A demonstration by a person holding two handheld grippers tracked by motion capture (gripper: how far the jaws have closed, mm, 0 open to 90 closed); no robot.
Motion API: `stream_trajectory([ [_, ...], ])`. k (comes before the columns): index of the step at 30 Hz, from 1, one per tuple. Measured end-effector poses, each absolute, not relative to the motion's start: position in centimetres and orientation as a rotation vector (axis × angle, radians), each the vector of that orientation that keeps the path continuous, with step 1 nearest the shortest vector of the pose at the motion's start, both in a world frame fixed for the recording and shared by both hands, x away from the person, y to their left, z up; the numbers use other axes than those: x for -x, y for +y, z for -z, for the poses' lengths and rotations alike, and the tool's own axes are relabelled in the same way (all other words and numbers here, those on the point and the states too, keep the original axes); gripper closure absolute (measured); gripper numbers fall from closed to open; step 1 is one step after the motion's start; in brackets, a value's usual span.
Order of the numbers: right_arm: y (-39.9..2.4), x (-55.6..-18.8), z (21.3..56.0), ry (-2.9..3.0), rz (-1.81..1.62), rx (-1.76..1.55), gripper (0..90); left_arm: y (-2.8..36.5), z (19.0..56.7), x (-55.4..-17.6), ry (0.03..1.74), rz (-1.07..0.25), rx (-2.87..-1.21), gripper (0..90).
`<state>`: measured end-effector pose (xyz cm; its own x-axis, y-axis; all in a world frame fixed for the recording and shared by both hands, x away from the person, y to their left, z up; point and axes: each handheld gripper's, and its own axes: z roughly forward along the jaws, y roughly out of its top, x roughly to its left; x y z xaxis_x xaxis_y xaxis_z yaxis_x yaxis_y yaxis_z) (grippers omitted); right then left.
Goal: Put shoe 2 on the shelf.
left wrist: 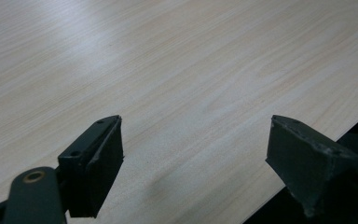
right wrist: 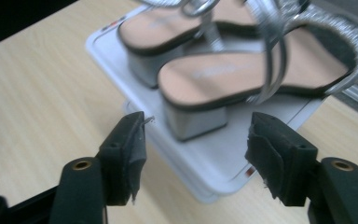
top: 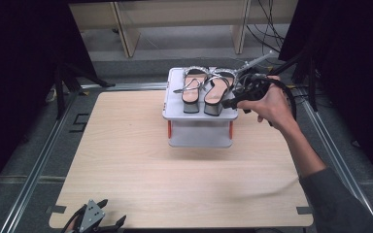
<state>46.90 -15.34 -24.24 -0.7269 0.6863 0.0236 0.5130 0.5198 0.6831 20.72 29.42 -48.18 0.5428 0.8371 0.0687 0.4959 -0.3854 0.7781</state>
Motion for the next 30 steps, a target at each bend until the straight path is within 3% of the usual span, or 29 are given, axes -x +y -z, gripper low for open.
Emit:
stream_trajectory([
  [17, -14.8, -39.2, 30.2, 2.704, -0.898, -0.919, 27.7, 29.6, 48.2, -20.8, 1.059, -0.625, -2.069, 18.0],
  [30, -17.3, -35.8, 36.3, 2.633, -1.084, -0.981, 25.8, 29.6, 48.2, -20.8, 1.063, -0.624, -2.072, 18.0],
])
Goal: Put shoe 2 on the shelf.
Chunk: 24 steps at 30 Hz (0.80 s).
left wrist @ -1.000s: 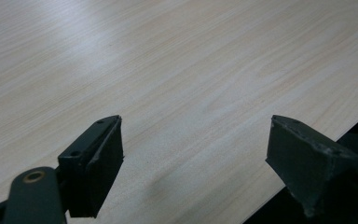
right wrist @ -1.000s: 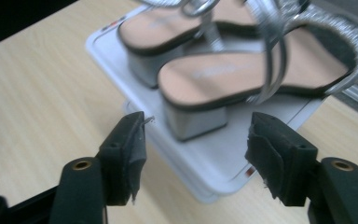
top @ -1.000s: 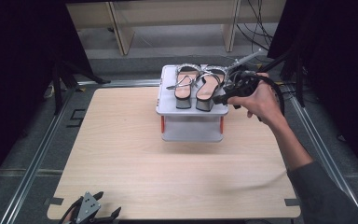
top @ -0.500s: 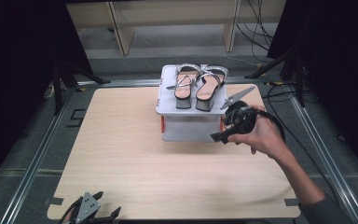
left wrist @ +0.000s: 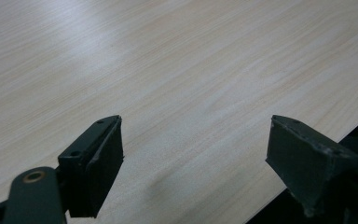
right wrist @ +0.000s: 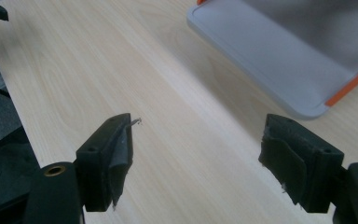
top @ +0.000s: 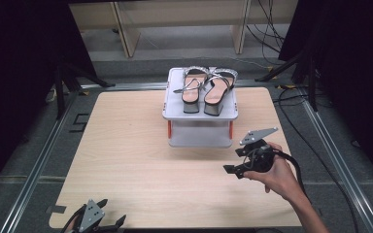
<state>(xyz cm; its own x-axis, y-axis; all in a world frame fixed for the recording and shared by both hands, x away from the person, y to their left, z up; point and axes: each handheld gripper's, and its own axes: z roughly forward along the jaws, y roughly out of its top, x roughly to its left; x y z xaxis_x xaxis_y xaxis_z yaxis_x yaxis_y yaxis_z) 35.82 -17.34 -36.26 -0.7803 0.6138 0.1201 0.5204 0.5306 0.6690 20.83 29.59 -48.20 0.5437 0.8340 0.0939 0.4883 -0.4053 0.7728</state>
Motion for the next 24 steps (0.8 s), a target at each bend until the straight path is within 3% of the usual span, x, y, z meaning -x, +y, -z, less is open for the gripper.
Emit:
stream_trajectory([
  [24, -19.8, -32.7, 43.9, 2.575, -1.106, -1.045, 22.6, 29.6, 48.2, -20.8, 1.056, -0.627, -2.055, 18.0],
])
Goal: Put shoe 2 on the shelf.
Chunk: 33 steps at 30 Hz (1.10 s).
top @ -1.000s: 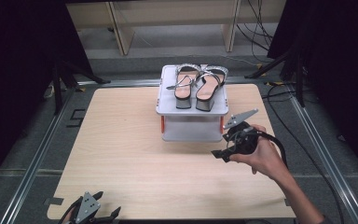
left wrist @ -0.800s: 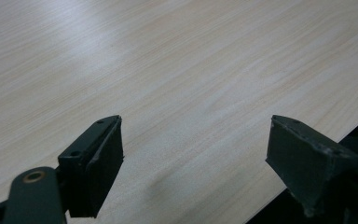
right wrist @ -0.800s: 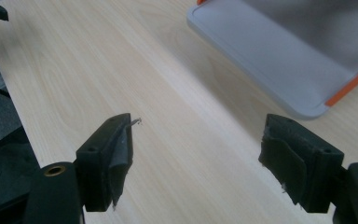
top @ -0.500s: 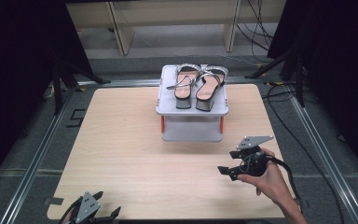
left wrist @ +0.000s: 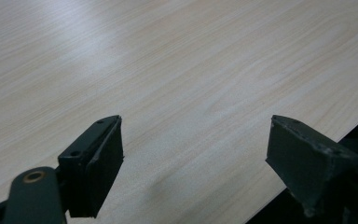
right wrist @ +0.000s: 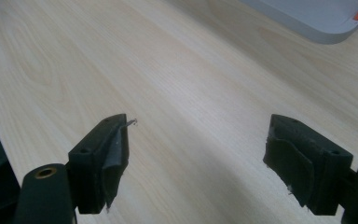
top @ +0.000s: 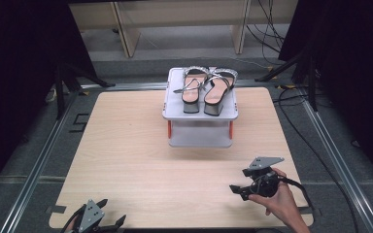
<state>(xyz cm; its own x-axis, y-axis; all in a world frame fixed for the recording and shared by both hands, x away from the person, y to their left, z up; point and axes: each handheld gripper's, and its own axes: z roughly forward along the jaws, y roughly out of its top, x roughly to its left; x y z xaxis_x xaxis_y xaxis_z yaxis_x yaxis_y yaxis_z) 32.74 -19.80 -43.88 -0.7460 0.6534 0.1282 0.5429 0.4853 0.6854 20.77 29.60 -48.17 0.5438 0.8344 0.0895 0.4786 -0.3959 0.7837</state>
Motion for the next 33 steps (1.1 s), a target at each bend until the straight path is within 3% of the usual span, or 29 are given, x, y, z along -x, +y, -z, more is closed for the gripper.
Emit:
stream_trajectory([
  [33, -21.0, -29.3, 46.2, 2.633, -1.154, -1.024, 20.4, 29.7, 48.1, -20.8, 1.057, -0.626, -2.064, 17.8],
])
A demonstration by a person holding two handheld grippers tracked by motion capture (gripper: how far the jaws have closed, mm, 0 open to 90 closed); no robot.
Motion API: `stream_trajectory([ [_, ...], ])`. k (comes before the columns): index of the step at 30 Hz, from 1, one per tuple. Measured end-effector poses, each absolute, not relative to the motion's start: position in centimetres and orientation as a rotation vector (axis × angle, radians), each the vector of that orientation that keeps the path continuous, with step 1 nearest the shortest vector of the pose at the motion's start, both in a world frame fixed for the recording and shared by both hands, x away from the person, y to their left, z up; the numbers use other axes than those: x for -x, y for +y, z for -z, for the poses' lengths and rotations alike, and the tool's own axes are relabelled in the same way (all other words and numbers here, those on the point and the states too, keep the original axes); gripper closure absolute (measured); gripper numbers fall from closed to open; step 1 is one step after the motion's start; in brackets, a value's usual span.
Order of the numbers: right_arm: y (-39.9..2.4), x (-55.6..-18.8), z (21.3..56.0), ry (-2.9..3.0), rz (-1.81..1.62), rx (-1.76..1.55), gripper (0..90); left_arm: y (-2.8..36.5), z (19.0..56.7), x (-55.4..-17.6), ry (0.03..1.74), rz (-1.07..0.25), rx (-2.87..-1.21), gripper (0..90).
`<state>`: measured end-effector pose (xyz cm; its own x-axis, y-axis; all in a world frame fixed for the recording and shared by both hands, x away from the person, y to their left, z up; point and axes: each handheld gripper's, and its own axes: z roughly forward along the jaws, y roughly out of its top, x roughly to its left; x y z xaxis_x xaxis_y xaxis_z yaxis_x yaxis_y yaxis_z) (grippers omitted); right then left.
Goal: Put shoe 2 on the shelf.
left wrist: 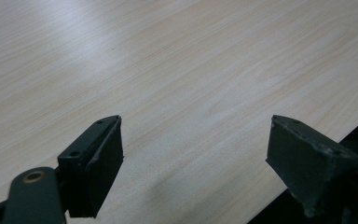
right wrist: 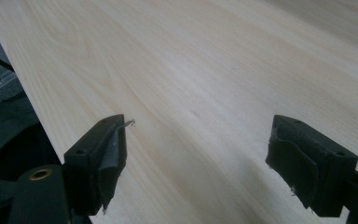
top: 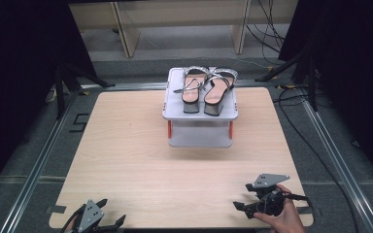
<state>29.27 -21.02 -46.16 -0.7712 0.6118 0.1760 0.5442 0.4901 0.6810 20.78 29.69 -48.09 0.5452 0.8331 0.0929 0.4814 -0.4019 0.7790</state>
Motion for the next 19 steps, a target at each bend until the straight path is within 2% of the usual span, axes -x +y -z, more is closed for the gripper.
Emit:
stream_trajectory([
  [5, -20.8, -28.86, 46.12, 2.613, -1.13, -1.105, 20.5, 29.68, 48.08, -20.79, 1.057, -0.625, -2.063, 17.8],
  [19, -20.75, -29.36, 46.36, 2.628, -1.113, -1.026, 20.0, 29.7, 48.03, -20.83, 1.056, -0.618, -2.066, 17.8],
])
